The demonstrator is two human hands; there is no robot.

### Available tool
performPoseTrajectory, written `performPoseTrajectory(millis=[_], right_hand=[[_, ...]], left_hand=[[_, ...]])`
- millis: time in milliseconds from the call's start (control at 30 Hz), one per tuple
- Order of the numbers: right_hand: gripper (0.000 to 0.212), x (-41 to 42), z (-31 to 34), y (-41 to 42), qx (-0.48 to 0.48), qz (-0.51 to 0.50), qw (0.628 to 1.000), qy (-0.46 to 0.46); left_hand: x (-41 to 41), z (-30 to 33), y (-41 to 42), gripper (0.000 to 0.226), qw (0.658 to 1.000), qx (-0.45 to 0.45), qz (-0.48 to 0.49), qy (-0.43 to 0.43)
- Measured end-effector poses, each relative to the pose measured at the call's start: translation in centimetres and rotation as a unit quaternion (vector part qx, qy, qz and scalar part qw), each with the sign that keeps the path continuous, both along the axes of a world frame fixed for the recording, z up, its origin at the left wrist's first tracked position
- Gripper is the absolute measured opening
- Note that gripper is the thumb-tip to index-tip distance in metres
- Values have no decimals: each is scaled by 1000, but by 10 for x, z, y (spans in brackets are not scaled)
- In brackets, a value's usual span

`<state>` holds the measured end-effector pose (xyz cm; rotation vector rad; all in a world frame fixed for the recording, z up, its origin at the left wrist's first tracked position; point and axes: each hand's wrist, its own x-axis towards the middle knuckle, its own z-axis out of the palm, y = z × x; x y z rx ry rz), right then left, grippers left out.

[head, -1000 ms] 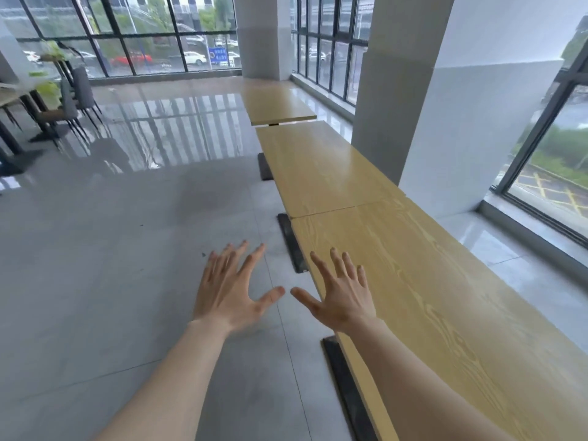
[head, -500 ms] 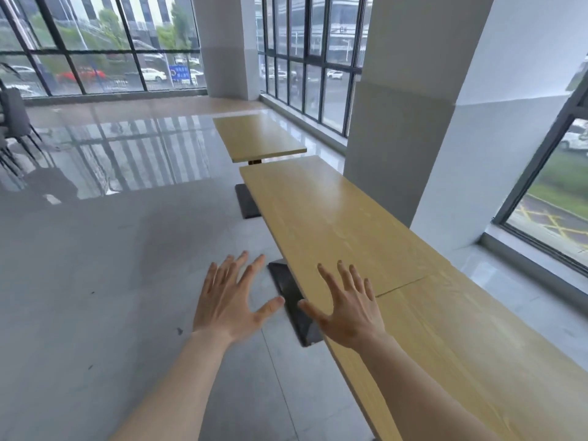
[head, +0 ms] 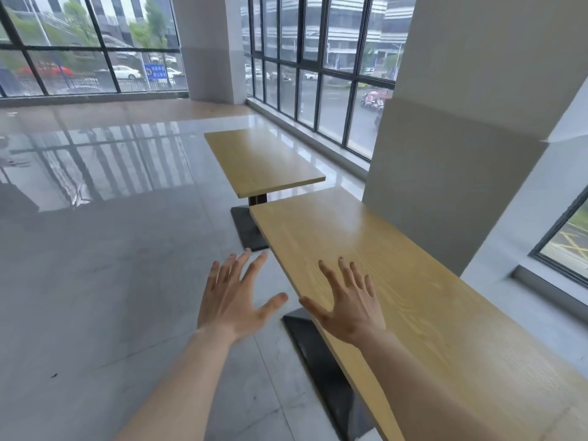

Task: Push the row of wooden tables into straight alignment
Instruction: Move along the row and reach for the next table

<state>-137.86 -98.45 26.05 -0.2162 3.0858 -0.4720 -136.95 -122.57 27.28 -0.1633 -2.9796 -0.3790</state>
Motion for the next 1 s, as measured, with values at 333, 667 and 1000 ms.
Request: performPoseTrajectory(millis=[333,667,1000], right_hand=[[96,-319,-19,-136,-23,27,999,6],[100,-583,-13,-264,-12,55,998,10],[98,-883,-22,-424,16,49,999,-14]], left_hand=[[-300,-5,-125,91,999,-18,27,-13],[-558,-12,-255,94,998,-7,56,-6],[-857,-34,-423,96,998,21,54,-13]])
